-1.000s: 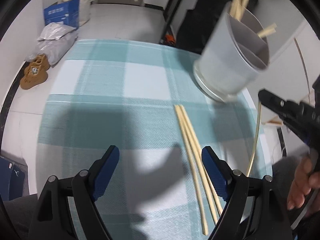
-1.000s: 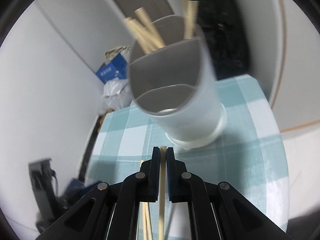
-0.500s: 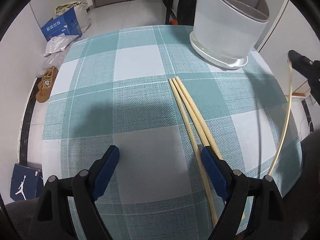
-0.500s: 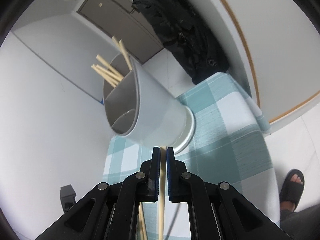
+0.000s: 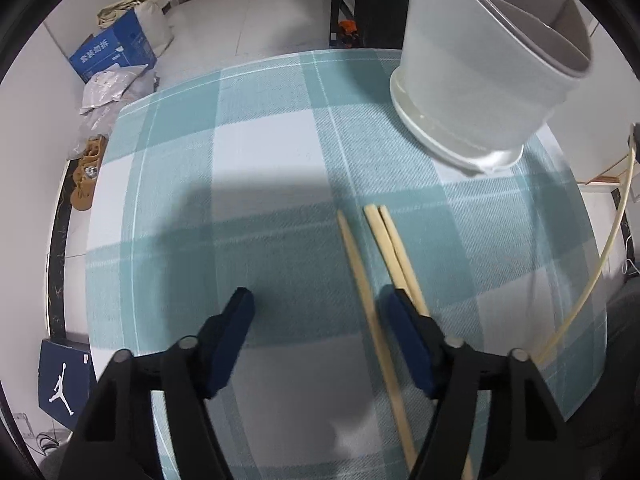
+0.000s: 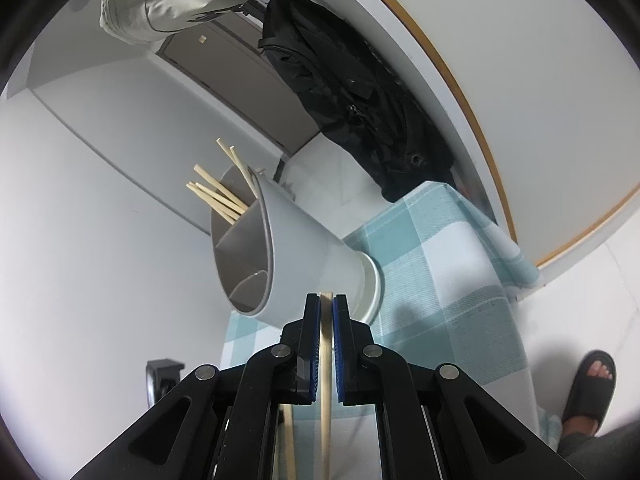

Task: Organize utensils
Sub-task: 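Grasp a chopstick with the right tool while the left tool lowers toward the pile, then grasp a chopstick with the left tool, then lift both held chopsticks up over the white utensil holder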

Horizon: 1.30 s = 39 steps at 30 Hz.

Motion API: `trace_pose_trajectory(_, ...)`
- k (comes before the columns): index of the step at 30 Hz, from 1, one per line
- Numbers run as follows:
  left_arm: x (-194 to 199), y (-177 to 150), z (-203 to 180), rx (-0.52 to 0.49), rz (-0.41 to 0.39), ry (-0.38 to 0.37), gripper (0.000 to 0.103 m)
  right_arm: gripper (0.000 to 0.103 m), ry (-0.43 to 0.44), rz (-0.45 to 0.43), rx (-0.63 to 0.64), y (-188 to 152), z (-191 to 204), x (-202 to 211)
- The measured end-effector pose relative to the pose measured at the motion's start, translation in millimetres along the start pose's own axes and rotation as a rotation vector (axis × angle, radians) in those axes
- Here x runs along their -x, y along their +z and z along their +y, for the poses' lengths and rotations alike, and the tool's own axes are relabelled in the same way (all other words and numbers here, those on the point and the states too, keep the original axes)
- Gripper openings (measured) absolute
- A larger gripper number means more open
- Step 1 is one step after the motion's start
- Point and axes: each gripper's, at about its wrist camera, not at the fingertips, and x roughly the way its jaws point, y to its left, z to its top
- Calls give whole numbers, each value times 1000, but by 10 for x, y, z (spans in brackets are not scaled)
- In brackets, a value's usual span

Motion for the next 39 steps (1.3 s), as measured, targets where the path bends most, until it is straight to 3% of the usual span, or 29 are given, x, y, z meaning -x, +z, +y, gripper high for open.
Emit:
trace_pose_trajectory(3, -11, 72, -23, -11, 8, -5, 36, 5, 12, -7, -3, 17, 1, 11)
trace_pose_trajectory(7, -27, 134, -36, -8, 20, 3, 23, 5, 25, -15, -4, 36, -2, 17)
trace_pose_trajectory(9, -35, 160, -60, 4, 24, -4, 4, 5, 29, -13, -4, 37, -2, 14)
trace_pose_trajectory(13, -38, 169, -118, 4, 9, 16, 1, 5, 32, -11, 6, 39, 13, 2)
trace_pose_trajectory(17, -26, 203, 27, 79, -4, -56, 1, 5, 33, -2, 29, 20, 49, -18)
trace_pose_trajectory(27, 729, -19, 115, 103, -353, -133, 1, 5, 48, 8, 184, -158, 330, -9)
trace_pose_trajectory(33, 934, -172, 0, 87, -447, -162, 1, 5, 55, -28, 264, -285, 496, 118)
trace_pose_trajectory(39, 1026, -189, 162, 85, -515, -200, 1, 5, 54, -47, 367, -434, 763, 211)
